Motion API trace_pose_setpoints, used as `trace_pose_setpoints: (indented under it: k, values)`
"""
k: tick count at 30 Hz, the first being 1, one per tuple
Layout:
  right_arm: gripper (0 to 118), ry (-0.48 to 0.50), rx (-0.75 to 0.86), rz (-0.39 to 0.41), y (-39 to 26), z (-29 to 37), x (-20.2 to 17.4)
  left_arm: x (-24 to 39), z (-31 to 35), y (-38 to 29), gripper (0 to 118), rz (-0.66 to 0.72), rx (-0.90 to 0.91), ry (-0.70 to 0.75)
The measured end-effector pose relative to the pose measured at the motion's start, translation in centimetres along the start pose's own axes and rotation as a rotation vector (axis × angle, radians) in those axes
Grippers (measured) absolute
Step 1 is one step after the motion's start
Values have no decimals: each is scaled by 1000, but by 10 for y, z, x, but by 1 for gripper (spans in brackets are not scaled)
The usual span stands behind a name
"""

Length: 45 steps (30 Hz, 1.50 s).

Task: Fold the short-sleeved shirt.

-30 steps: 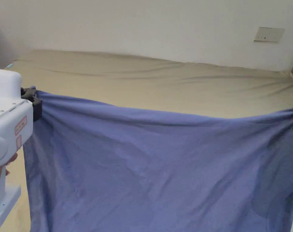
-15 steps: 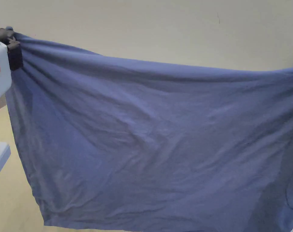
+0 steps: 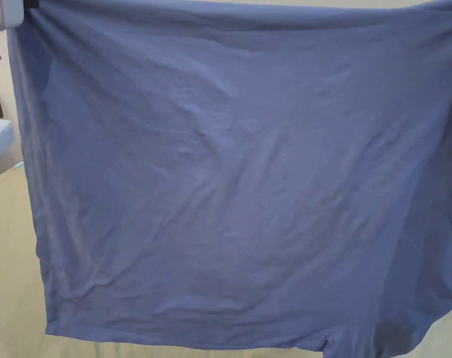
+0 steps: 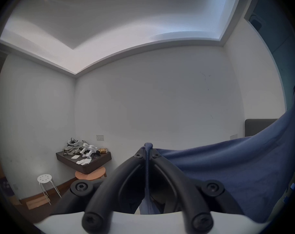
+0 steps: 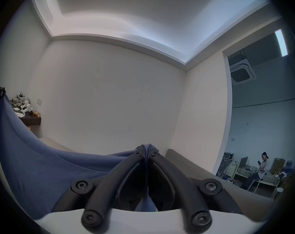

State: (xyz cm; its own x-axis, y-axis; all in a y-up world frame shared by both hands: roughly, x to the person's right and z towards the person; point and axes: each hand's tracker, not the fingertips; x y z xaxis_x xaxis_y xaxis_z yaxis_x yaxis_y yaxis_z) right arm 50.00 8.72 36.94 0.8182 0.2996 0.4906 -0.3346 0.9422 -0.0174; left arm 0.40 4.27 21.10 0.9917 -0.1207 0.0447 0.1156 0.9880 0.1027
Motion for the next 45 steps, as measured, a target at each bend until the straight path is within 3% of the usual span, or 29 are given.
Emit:
trace_pose_setpoints:
  k: [5, 17, 20, 27, 37, 45]
  values:
    - [3, -12, -47, 68, 0, -58, -12, 6, -45, 12, 0, 21, -27, 8]
    - [3, -1, -86, 54, -28, -171, -51, 34, -159, -12, 0, -76, -101, 58]
    - [3, -4, -94, 75, -31, -193, -61, 44, -186, -21, 0, -161, -141, 65]
    - [3, 0, -114, 131, -56, -236, -80, 59, -238, -49, 0, -126, -182, 63]
    - [3, 77, -269, 117, -176, -236, -101, 79, -254, -153, 0, -113, -277, -26]
    - [3, 218, -467, 83, -308, -174, -117, 82, -199, -291, 0, -125, -485, -140]
